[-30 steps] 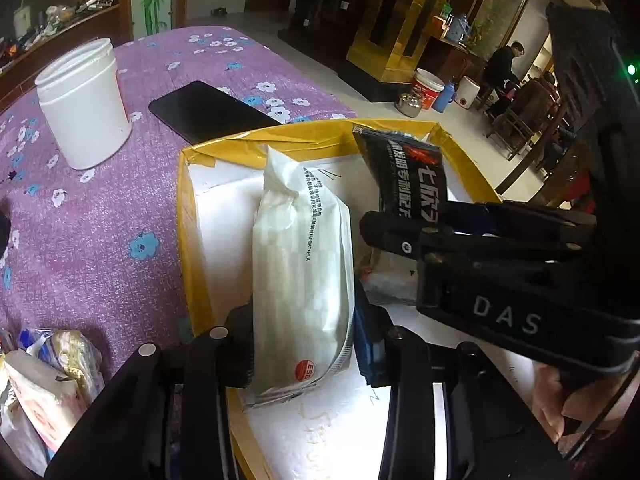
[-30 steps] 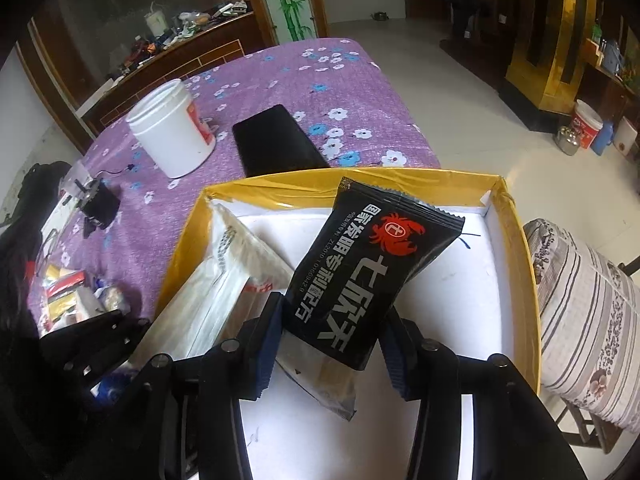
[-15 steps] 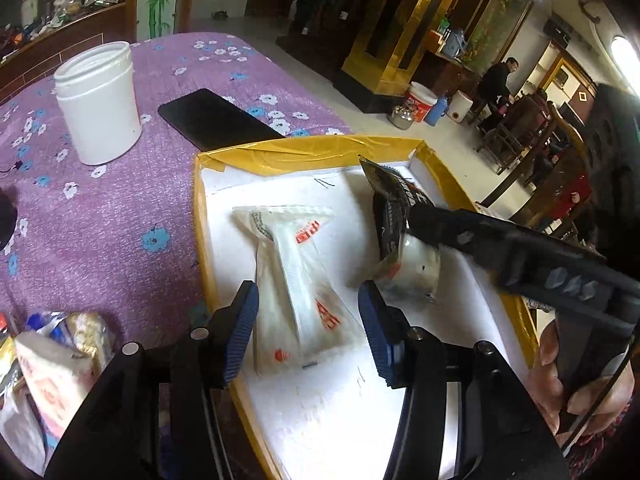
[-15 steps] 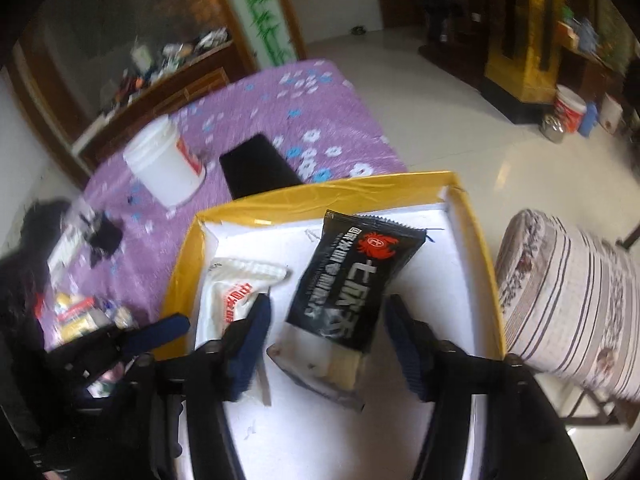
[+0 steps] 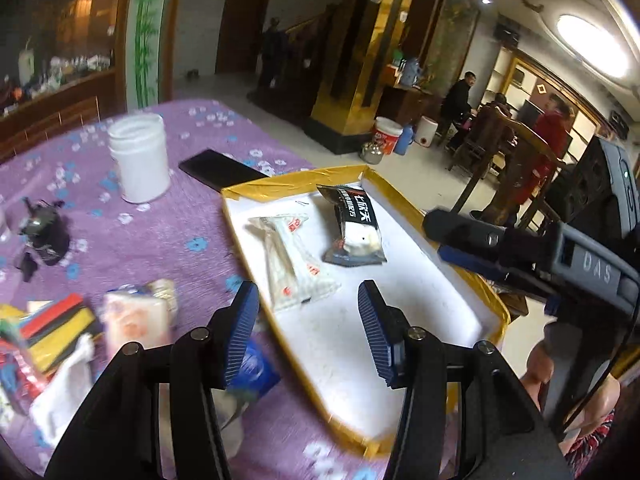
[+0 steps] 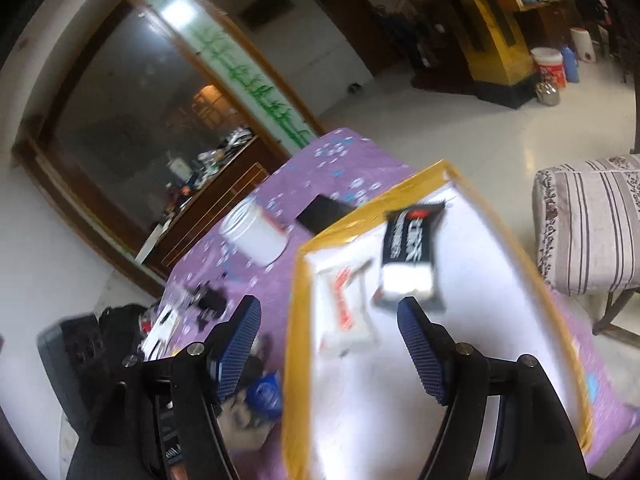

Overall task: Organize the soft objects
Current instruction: 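Return both grippers to the table and grasp the yellow-leaf tissue pack with the left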

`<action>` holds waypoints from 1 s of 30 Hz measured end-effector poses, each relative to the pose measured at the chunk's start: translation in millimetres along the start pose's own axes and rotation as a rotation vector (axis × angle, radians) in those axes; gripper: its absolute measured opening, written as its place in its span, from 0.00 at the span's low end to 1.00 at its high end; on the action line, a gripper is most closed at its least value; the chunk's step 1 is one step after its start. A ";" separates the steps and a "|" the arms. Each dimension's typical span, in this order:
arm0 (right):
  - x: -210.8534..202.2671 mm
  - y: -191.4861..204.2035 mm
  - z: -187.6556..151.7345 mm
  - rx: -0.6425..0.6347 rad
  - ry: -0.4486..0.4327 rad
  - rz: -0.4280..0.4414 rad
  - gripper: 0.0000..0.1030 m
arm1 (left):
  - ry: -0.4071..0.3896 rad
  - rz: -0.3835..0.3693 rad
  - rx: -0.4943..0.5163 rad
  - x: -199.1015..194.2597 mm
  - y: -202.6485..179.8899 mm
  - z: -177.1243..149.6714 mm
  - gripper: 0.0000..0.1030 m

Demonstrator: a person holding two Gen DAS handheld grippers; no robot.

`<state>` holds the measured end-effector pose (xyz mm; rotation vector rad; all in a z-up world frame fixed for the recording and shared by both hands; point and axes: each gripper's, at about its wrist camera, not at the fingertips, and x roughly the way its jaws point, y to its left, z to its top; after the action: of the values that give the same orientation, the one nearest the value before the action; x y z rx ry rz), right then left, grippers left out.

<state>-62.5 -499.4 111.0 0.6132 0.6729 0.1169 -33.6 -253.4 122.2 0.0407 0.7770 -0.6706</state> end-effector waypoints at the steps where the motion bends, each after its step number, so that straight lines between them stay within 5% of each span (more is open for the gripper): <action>1: -1.2 7.9 -12.4 0.001 0.011 0.030 0.72 | -0.008 0.003 0.008 -7.4 2.4 -3.9 0.49; 6: 8.5 27.6 -48.9 0.029 0.106 0.136 0.75 | -0.053 0.010 0.008 -45.1 26.1 -23.3 0.58; 12: 16.3 55.1 -75.6 -0.059 0.117 0.103 0.78 | -0.101 0.085 -0.035 -80.1 76.1 -49.5 0.64; 17: 24.7 76.5 -99.4 -0.160 0.158 0.102 0.84 | -0.087 0.168 -0.146 -101.8 130.7 -75.9 0.64; 24: 27.8 112.5 -129.6 -0.403 0.102 0.028 0.85 | -0.063 0.312 -0.270 -126.0 196.6 -107.0 0.64; 30: 33.7 123.8 -141.0 -0.432 0.135 0.076 0.85 | 0.033 0.358 -0.410 -115.2 248.6 -124.8 0.64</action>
<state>-111.7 -318.5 76.3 0.2160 0.7275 0.3667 -30.0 40.5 57.2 -0.1792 0.8990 -0.1644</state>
